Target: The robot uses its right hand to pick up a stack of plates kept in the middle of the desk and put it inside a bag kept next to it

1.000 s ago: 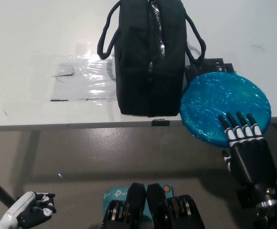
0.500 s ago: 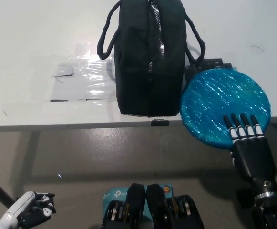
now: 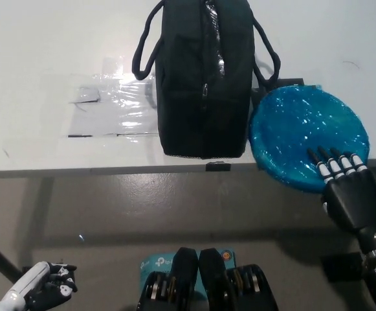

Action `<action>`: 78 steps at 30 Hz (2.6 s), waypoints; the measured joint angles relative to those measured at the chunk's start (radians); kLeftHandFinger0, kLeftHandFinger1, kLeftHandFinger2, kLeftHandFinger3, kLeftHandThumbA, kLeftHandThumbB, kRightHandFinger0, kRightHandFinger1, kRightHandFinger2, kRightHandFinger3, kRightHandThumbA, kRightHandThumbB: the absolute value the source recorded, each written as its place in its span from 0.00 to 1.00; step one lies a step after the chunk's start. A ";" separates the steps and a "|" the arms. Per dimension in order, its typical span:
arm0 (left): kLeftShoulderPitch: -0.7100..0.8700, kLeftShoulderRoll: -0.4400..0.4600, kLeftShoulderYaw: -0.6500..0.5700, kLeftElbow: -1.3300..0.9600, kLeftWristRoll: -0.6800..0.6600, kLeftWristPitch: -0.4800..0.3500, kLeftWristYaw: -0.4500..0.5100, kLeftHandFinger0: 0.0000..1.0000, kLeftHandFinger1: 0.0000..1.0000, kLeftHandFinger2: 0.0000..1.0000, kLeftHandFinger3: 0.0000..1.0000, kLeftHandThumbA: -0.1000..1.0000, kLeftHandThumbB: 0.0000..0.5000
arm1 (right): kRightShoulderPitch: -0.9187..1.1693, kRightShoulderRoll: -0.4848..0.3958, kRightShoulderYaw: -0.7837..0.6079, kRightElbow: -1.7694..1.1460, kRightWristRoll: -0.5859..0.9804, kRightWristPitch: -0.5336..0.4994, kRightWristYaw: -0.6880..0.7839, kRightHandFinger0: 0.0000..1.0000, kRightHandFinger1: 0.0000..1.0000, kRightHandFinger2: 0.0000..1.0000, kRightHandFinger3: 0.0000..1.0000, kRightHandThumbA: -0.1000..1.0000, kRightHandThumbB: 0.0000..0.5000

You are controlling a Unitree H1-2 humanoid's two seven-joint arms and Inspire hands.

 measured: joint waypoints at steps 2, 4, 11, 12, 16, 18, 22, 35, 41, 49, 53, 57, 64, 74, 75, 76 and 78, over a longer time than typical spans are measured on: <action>-0.001 0.000 0.000 -0.001 0.000 0.000 -0.001 0.80 0.83 0.86 0.87 0.00 0.34 | 0.005 0.000 0.002 -0.031 0.017 -0.027 -0.001 0.00 0.00 0.27 0.14 0.00 0.94; -0.001 0.000 0.000 -0.002 0.000 0.000 -0.001 0.80 0.83 0.86 0.87 0.00 0.34 | 0.007 0.000 0.002 -0.053 0.025 -0.049 -0.001 0.00 0.00 0.27 0.13 0.00 0.94; 0.000 0.000 0.000 -0.002 -0.001 -0.001 -0.001 0.79 0.83 0.86 0.87 0.00 0.35 | 0.021 0.007 -0.022 -0.133 0.140 -0.131 0.045 0.00 0.00 0.03 0.00 0.00 0.66; 0.000 0.000 0.000 -0.002 -0.001 0.000 -0.001 0.79 0.83 0.86 0.87 0.00 0.35 | 0.025 0.009 -0.029 -0.143 0.160 -0.134 0.060 0.00 0.00 0.06 0.00 0.00 0.64; 0.001 0.000 -0.003 -0.001 -0.001 0.000 -0.001 0.80 0.84 0.86 0.87 0.00 0.35 | 0.052 0.036 -0.058 -0.174 0.229 -0.133 0.115 0.00 0.00 0.16 0.00 0.00 0.60; 0.001 0.000 -0.004 -0.001 -0.001 0.000 -0.001 0.82 0.84 0.86 0.87 0.00 0.36 | 0.069 0.051 -0.070 -0.190 0.264 -0.129 0.144 0.00 0.13 0.43 0.18 0.00 0.54; 0.001 -0.001 -0.006 0.000 -0.001 0.000 -0.001 0.82 0.84 0.86 0.87 0.00 0.36 | 0.085 0.090 -0.112 -0.220 0.338 -0.114 0.183 0.00 0.15 0.48 0.34 0.00 0.53; 0.002 -0.004 -0.010 0.002 -0.002 0.000 -0.001 0.80 0.82 0.85 0.87 0.00 0.36 | 0.091 0.204 -0.265 -0.289 0.586 -0.047 0.281 0.00 0.00 0.28 0.25 0.00 0.32; 0.002 -0.004 -0.010 0.002 -0.002 0.000 -0.001 0.80 0.82 0.85 0.86 0.00 0.36 | 0.091 0.238 -0.331 -0.323 0.700 -0.005 0.316 0.00 0.00 0.29 0.25 0.00 0.31; 0.002 -0.004 -0.010 0.002 -0.002 0.000 -0.001 0.79 0.83 0.86 0.86 0.00 0.34 | 0.091 0.282 -0.424 -0.387 0.870 0.081 0.358 0.00 0.00 0.30 0.24 0.00 0.29; 0.002 -0.004 -0.010 0.002 -0.002 0.000 -0.001 0.79 0.83 0.86 0.86 0.00 0.35 | 0.087 0.307 -0.475 -0.445 0.954 0.130 0.372 0.00 0.00 0.31 0.24 0.00 0.28; 0.005 -0.004 -0.010 0.002 -0.002 0.000 -0.001 0.83 0.85 0.87 0.87 0.00 0.34 | 0.063 0.325 -0.518 -0.508 1.033 0.187 0.385 0.00 0.01 0.33 0.26 0.00 0.26; 0.017 -0.004 -0.009 0.001 0.000 0.000 -0.001 0.80 0.83 0.86 0.85 0.00 0.34 | -0.093 0.317 -0.564 -0.595 1.158 0.293 0.421 0.00 0.00 0.25 0.21 0.00 0.46; 0.023 0.003 -0.007 -0.002 0.011 0.000 -0.001 0.81 0.84 0.86 0.85 0.00 0.35 | -0.333 0.311 -0.522 -0.629 1.222 0.391 0.486 0.00 0.00 0.18 0.09 0.00 0.52; 0.024 0.004 -0.007 -0.002 0.012 0.000 -0.001 0.81 0.84 0.86 0.85 0.00 0.35 | -0.341 0.311 -0.518 -0.628 1.224 0.403 0.491 0.00 0.00 0.17 0.08 0.00 0.52; 0.025 0.005 -0.007 -0.002 0.013 0.000 -0.001 0.81 0.84 0.86 0.85 0.00 0.35 | -0.349 0.311 -0.513 -0.623 1.225 0.413 0.495 0.00 0.00 0.18 0.08 0.00 0.51; 0.027 0.006 -0.006 -0.003 0.013 0.000 -0.001 0.80 0.83 0.85 0.85 0.00 0.36 | -0.364 0.310 -0.506 -0.613 1.225 0.429 0.501 0.00 0.00 0.19 0.08 0.00 0.51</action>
